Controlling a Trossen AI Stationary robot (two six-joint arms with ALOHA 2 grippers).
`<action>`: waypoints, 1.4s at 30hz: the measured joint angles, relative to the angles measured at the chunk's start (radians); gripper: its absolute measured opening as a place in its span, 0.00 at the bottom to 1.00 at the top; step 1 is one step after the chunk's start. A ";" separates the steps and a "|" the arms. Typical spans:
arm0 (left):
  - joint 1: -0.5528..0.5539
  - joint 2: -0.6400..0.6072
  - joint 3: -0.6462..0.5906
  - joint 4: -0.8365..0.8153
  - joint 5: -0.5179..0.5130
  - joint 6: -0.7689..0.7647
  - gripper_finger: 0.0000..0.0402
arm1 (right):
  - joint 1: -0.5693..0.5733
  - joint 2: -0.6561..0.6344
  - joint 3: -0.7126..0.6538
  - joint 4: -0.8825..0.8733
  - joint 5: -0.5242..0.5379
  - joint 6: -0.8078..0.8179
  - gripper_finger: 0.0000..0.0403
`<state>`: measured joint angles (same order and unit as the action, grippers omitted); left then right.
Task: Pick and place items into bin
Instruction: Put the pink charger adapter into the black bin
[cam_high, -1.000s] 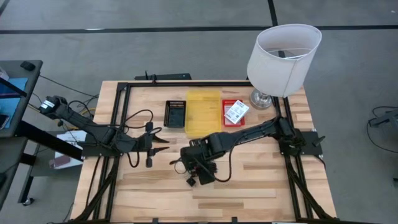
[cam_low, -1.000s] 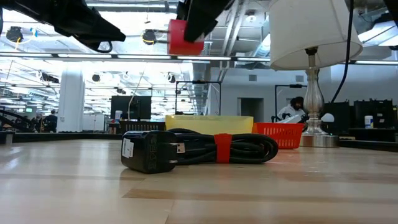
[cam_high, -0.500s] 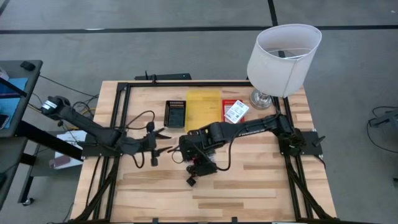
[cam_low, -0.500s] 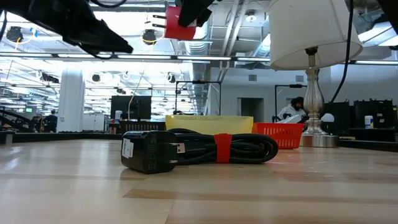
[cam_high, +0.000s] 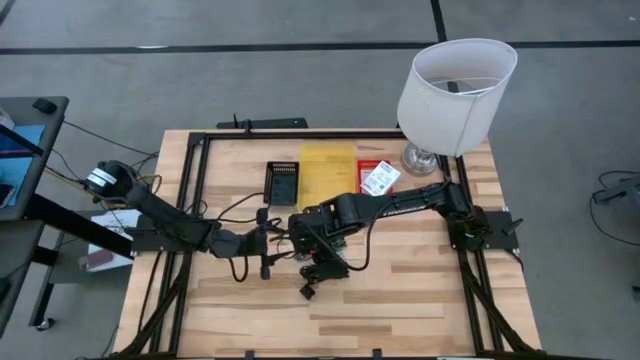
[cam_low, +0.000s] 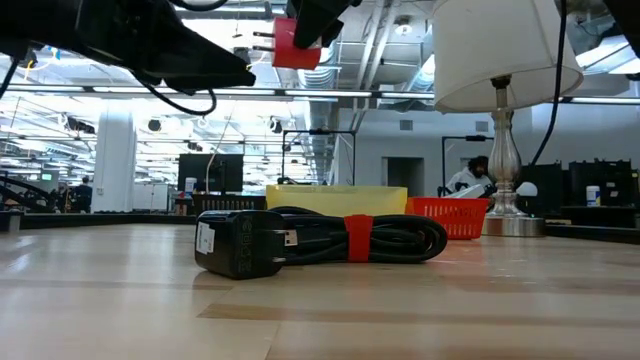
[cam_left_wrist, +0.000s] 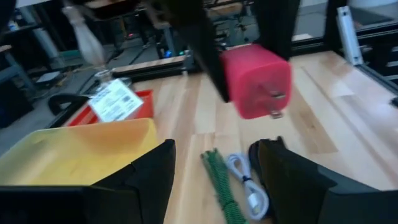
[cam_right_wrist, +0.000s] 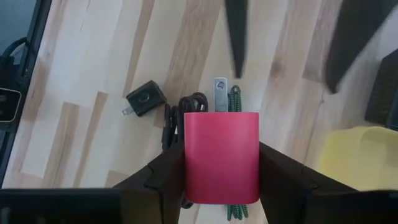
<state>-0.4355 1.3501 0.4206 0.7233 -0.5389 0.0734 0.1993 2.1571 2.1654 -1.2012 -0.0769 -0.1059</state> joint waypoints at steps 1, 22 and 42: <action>0.000 0.015 0.000 0.020 0.011 0.000 0.55 | 0.000 0.000 0.000 0.000 0.000 0.000 0.40; 0.034 0.126 0.058 0.172 0.110 -0.017 0.55 | -0.001 0.000 0.000 0.004 0.005 -0.019 0.36; 0.042 0.126 0.058 0.160 0.123 -0.062 0.55 | -0.001 0.001 -0.001 0.012 0.025 -0.027 0.41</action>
<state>-0.3931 1.4765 0.4786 0.8831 -0.4156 0.0111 0.1980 2.1578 2.1647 -1.1891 -0.0518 -0.1326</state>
